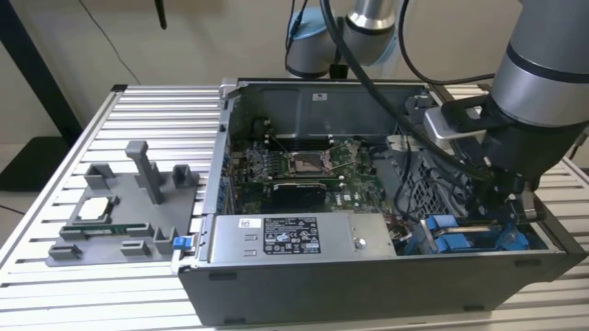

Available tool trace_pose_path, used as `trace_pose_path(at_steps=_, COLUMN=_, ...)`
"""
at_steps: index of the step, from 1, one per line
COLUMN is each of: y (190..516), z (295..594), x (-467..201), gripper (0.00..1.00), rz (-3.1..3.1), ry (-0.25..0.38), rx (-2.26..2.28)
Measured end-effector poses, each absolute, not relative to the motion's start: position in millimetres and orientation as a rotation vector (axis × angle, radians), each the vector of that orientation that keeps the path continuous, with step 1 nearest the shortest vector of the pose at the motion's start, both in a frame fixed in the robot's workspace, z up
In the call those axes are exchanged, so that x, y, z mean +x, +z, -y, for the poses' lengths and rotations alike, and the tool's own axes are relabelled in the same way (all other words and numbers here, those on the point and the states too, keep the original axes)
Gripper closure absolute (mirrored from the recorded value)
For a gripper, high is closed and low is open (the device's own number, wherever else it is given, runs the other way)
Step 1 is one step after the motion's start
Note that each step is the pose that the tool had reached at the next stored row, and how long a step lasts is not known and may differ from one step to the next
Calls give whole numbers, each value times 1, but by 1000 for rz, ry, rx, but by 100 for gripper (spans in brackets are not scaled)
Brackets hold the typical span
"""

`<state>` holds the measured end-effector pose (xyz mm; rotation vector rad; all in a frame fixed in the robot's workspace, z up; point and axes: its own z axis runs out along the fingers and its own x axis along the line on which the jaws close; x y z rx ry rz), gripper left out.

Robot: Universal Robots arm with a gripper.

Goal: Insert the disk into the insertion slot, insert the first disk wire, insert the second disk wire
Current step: 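Insert the second disk wire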

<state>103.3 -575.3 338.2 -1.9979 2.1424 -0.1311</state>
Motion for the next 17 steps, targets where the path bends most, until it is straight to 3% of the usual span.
trace_pose_path(at_steps=9, y=330, z=575, x=102, gripper=100, rz=-2143, ry=-137, rx=-1999)
trace_pose_path(at_steps=10, y=331, z=575, x=102, gripper=0, rz=-2142, ry=-136, rx=-1998)
trace_pose_path(at_steps=17, y=356, z=575, x=102, gripper=0, rz=-2142, ry=-137, rx=-1999)
